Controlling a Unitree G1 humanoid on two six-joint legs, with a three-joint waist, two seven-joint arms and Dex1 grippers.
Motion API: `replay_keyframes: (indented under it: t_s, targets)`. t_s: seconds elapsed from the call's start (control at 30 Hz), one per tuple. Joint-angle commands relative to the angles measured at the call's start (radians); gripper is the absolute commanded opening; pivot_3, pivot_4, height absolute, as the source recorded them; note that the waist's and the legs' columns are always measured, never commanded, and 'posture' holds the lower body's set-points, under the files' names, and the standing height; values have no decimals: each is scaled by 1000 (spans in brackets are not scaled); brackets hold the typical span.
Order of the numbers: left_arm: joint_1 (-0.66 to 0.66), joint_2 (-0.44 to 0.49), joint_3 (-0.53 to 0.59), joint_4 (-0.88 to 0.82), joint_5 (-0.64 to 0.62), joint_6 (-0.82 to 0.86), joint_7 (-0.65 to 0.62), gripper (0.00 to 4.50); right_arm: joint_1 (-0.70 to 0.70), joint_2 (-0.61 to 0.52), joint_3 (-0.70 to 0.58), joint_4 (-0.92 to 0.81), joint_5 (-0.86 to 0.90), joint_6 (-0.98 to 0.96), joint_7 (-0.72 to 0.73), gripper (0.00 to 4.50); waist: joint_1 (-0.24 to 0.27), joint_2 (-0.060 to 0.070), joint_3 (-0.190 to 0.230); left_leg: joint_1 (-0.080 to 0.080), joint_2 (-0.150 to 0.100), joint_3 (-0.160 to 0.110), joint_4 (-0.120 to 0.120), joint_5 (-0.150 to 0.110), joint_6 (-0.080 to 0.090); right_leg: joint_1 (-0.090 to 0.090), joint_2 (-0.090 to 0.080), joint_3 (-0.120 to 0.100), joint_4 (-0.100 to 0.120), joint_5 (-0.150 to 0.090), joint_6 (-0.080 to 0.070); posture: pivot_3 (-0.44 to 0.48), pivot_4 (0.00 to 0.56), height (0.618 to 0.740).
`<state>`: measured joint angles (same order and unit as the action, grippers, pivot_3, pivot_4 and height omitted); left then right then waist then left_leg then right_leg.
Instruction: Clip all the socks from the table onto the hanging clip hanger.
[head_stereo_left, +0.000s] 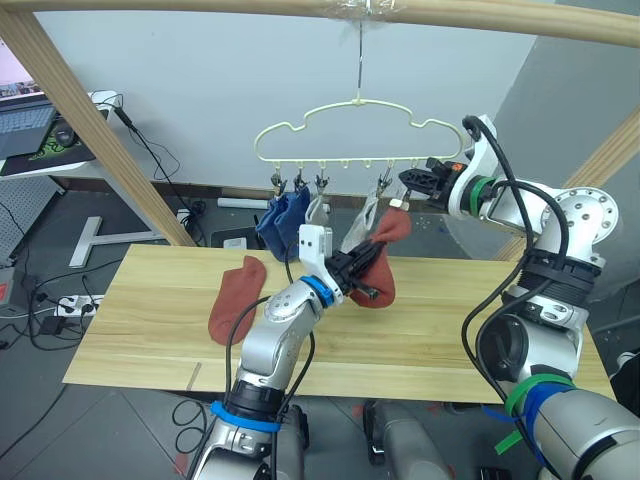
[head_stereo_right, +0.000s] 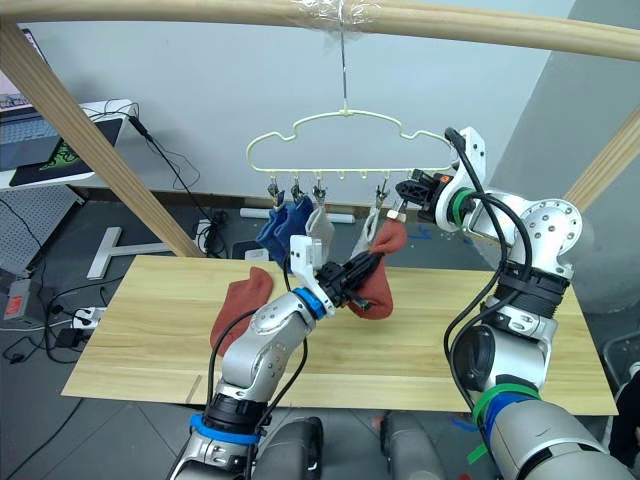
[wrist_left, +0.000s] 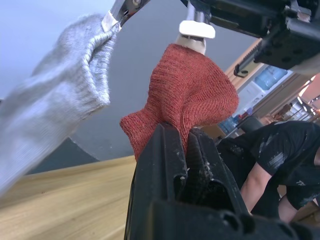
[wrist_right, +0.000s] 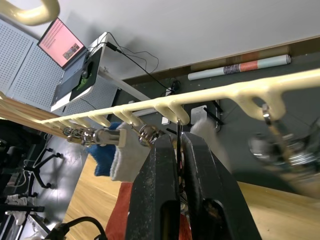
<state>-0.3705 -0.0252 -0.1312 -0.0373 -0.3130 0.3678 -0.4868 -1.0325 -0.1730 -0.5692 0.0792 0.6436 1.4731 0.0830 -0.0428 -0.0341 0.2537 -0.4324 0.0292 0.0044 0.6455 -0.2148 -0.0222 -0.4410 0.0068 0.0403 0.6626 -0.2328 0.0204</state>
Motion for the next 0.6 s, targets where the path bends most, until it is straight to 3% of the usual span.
replay_keyframes:
  t_s: [0.03, 0.3, 0.43, 0.6]
  targets:
    - [-25, -15, 3, -13, -19, -9, 5, 5, -23, 6, -20, -51, 24, 11, -10, 0, -1, 0, 0, 0, 0, 0, 0, 0, 0, 0, 0, 0, 0, 0, 0, -75, 258, 740]
    - [-47, -32, 8, -16, -30, -5, 2, 5, -16, 21, -32, -71, 33, 25, -20, 0, -7, 0, 0, 0, 0, 0, 0, 0, 0, 0, 0, 0, 0, 0, 0, -75, 258, 740]
    - [-43, -34, -1, -21, -33, -2, -1, 0, -35, 37, -76, -73, 65, 32, -10, 1233, -9, 0, 0, 0, 0, 0, 0, 0, 0, 0, 0, 0, 0, 0, 0, -81, 252, 740]
    - [-43, -38, -10, -24, -44, 5, -5, 0, -49, 34, -102, -77, 99, 48, -3, 3124, -12, 0, 0, 0, 0, 0, 0, 0, 0, 0, 0, 0, 0, 0, 0, -76, 249, 740]
